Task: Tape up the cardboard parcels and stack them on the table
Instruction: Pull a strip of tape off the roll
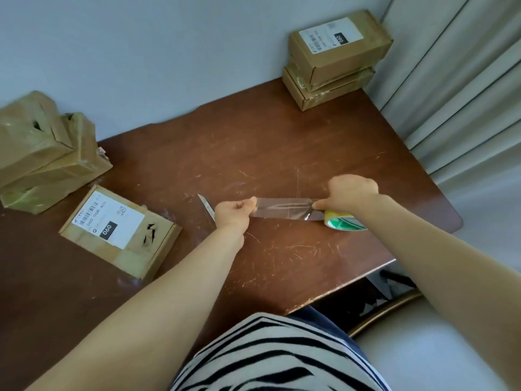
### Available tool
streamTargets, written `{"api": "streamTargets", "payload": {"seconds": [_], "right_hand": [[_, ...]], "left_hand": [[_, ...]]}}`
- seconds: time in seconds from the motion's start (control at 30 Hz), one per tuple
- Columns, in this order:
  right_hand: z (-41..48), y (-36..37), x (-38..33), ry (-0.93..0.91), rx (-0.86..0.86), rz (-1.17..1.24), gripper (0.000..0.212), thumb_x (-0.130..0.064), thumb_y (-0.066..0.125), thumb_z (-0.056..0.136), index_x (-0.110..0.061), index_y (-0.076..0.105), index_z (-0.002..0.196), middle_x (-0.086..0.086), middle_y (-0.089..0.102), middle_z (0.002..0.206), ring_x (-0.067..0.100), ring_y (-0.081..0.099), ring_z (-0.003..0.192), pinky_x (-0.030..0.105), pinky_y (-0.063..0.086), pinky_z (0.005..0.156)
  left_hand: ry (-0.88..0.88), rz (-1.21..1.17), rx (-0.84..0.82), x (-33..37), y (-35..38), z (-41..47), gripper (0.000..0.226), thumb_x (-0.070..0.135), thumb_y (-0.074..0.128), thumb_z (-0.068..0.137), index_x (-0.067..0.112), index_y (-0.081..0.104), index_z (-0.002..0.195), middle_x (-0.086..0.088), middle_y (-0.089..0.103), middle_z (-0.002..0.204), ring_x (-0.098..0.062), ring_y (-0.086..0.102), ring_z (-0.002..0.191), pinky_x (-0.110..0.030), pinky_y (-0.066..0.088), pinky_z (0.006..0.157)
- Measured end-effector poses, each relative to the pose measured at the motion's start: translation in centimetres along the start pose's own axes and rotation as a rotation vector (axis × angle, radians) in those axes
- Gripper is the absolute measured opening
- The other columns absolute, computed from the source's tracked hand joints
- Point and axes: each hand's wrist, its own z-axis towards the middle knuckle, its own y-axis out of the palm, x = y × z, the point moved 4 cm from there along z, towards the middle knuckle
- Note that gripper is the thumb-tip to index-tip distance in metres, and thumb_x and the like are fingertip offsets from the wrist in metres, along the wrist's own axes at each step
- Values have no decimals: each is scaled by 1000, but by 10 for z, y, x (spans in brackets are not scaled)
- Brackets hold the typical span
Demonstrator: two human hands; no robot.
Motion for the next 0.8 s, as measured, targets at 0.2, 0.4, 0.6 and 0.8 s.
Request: {"api": "streamTargets", "payload": {"seconds": [0.2,0.4,0.6,0.8], "right_hand": [[10,9,-59,-29,48,-158,29,-20,58,89,-14,56,117,1,63,113,23,61,104,29,36,70],[-32,37,-108,-411,303,-75,43,-4,43,93,-2,38,136,16,39,139,29,35,130,33,42,94],[-39,90,-106,-176,80,18,80,9,43,88,10,-16,143,30,-18,152,39,-12,144,38,7,119],[-36,101,-109,-64,55,239,86,-6,47,90,3,-19,144,21,-26,153,31,-21,143,38,-3,118]], "left_hand": [[-131,-28,3,-21,-4,3,25,17,69,86,15,61,63,3,45,53,-11,31,45,-18,26,40],[-148,-36,1,-27,-7,7,16,9,67,83,13,64,68,2,48,54,-11,34,42,-17,27,40],[-113,-8,13,-23,-8,10,7,13,67,83,8,72,83,-13,67,104,-27,66,86,-48,52,83],[-79,26,-45,-18,-5,11,9,13,66,86,15,67,77,-11,68,102,-36,61,104,-45,52,88]]}}
